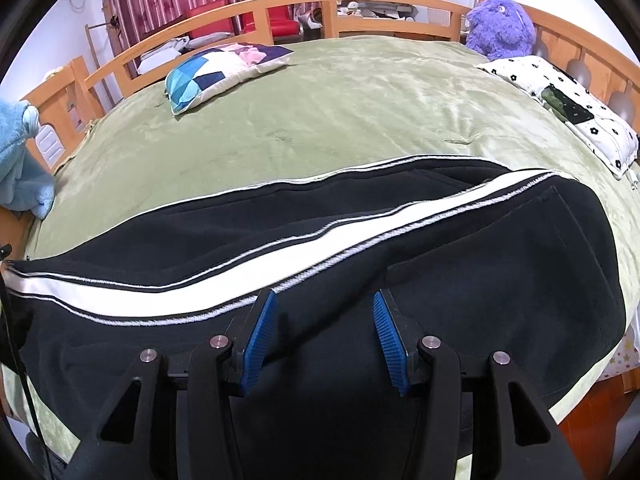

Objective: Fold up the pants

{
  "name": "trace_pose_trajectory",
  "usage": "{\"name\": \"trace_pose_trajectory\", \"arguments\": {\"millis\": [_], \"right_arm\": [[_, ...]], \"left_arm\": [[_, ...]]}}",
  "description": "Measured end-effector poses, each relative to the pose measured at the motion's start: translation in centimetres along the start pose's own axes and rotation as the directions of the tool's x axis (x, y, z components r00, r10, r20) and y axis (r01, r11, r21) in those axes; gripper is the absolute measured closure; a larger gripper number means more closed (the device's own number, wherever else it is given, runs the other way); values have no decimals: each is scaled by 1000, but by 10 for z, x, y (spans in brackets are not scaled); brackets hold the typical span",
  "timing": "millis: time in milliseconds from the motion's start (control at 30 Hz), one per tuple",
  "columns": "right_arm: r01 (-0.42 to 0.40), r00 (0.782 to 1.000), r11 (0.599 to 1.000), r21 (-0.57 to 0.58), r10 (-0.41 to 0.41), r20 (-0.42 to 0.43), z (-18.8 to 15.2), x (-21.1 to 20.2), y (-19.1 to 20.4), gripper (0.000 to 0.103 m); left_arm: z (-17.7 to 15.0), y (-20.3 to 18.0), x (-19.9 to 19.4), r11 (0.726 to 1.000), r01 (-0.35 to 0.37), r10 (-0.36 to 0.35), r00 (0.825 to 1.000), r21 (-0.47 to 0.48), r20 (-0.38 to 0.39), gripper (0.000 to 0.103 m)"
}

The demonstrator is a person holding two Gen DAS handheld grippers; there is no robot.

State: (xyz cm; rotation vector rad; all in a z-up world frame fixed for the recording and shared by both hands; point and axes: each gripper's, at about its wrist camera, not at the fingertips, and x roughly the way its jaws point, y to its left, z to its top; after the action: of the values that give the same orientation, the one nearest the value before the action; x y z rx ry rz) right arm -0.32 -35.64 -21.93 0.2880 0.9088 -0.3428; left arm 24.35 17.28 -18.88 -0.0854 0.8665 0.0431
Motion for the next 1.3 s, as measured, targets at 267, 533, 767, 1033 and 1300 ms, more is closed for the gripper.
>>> {"name": "trace_pose_trajectory", "arguments": {"millis": [267,533,767,1033,1300], "right_arm": [[-46,999,995,92,44,19,3,-9,-52,53],[-140,987,990,-15,141,81,36,-1,-41,46],[-303,953,918,-256,300,-50,72,64,1,31],[-429,898,803,-414,329,-293,57,108,39,33],[-402,915,790,-463,335,-224,55,73,38,88]], "left_arm": [[-24,-44,-35,995,85,-84,996,59,-20,54],[-73,-121,-57,971,191,-177,978,142,-109,47],[-92,-145,-59,970,207,-186,970,131,-155,46],[-87,-142,-62,972,187,-167,975,143,-145,46],[-88,-122,-59,976,170,-149,977,132,-154,46]]}}
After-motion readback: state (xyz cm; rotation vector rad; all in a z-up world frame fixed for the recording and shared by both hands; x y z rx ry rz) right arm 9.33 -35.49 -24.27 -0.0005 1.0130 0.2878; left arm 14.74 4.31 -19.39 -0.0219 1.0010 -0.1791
